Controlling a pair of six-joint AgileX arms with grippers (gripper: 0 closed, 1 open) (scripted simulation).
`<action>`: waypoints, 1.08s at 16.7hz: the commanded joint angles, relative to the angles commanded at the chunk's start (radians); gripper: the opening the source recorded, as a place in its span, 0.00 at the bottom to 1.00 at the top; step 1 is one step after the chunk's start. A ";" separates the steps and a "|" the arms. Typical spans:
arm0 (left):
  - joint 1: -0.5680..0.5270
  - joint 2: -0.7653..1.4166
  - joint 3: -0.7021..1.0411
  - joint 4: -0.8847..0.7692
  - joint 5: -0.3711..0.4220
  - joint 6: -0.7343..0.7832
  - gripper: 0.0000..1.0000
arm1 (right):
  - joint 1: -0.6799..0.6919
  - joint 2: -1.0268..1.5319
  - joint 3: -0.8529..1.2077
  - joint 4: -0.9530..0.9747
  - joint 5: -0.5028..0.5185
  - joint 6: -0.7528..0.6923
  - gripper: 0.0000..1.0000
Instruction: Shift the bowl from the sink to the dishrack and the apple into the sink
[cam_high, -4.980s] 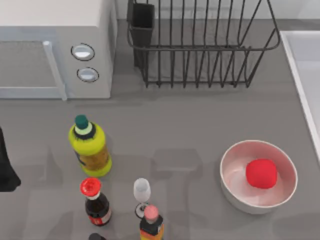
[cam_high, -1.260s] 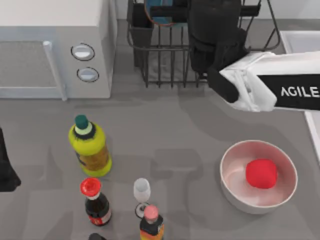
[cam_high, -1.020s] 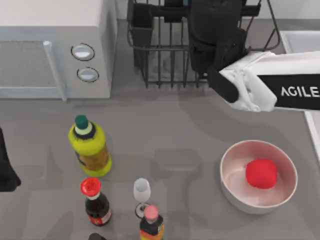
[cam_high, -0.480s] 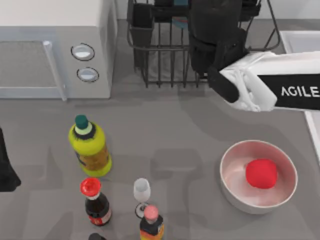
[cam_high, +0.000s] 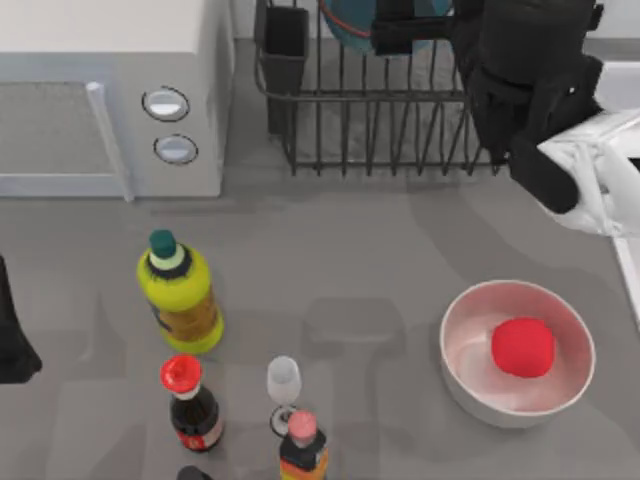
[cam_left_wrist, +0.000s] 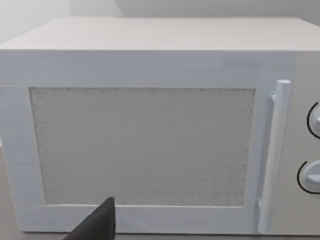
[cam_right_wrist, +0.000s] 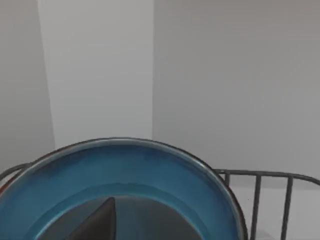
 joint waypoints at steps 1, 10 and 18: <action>0.000 0.000 0.000 0.000 0.000 0.000 1.00 | -0.025 -0.074 -0.065 -0.020 -0.041 0.001 1.00; 0.000 0.000 0.000 0.000 0.000 0.000 1.00 | -0.306 -1.065 -0.719 -0.312 -0.399 0.000 1.00; 0.000 0.000 0.000 0.000 0.000 0.000 1.00 | -0.513 -1.735 -1.083 -0.592 -0.519 -0.020 1.00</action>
